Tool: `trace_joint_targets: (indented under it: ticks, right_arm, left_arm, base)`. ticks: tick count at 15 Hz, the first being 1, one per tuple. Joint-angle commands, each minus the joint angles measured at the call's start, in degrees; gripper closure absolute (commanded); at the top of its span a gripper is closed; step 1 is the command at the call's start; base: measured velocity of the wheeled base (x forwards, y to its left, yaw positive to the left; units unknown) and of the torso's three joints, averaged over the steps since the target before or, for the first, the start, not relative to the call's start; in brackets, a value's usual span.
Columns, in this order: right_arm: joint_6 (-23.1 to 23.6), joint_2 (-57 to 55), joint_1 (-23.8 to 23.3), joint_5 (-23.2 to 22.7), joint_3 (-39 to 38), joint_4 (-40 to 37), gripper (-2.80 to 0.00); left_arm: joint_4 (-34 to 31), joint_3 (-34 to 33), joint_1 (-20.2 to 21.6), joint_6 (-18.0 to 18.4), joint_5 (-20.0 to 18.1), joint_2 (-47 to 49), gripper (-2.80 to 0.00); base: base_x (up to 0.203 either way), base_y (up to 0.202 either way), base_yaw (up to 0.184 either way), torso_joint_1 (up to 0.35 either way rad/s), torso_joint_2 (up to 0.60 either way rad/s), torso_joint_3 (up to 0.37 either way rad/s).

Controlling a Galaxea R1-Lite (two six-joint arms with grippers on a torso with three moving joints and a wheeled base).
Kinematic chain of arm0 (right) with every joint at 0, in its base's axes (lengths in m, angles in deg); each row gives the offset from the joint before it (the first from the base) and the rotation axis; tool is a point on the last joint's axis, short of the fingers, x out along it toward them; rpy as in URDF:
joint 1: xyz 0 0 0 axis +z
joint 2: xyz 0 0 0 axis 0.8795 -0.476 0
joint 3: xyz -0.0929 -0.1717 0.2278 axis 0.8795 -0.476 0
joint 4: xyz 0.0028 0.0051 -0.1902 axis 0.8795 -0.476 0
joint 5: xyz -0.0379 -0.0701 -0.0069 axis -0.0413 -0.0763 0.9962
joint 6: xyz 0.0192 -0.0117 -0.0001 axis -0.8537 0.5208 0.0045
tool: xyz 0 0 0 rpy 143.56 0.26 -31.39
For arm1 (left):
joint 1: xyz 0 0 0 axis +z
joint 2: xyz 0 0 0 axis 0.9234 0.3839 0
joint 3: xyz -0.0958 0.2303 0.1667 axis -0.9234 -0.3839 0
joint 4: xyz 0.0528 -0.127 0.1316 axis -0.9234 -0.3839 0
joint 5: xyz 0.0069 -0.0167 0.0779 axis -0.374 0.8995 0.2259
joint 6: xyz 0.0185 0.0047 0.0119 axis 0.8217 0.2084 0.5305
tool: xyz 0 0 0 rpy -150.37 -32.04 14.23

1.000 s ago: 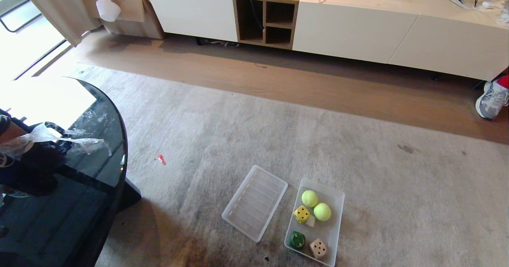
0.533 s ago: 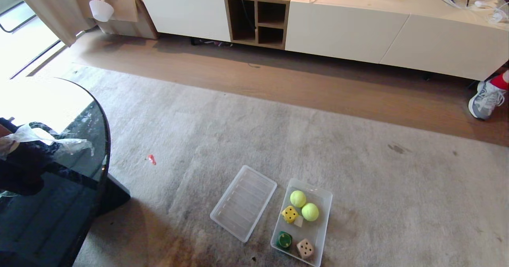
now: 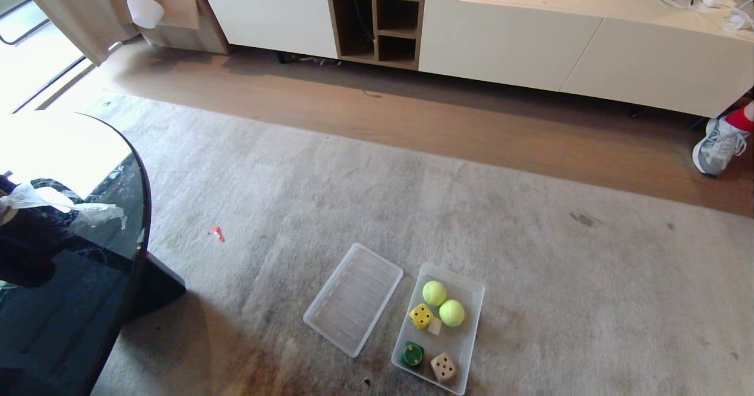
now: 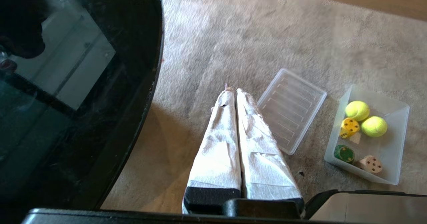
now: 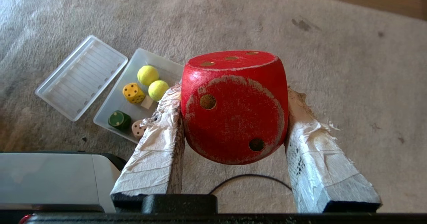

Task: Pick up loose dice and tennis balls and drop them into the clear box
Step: Put the toys in the box

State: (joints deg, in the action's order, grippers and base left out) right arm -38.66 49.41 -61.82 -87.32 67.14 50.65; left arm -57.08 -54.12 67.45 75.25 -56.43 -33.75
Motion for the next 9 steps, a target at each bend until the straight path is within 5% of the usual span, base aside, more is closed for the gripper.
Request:
trace_joint_targets:
  ticks: [1,9]
  right_arm:
    - [0.06,0.0,-0.02,-0.06,0.0,-0.08,0.0]
    - [-0.03,0.0,-0.02,-0.06,0.0,-0.08,0.0]
  left_arm:
    - [-0.02,-0.05,-0.02,-0.13,0.04,0.09,0.0]
    - [-0.02,0.0,-0.02,-0.13,0.04,0.09,0.0]
  base:
    - [0.0,0.0,0.0,0.0,0.01,-0.192]
    - [0.0,0.0,0.0,0.001,0.0,-0.197]
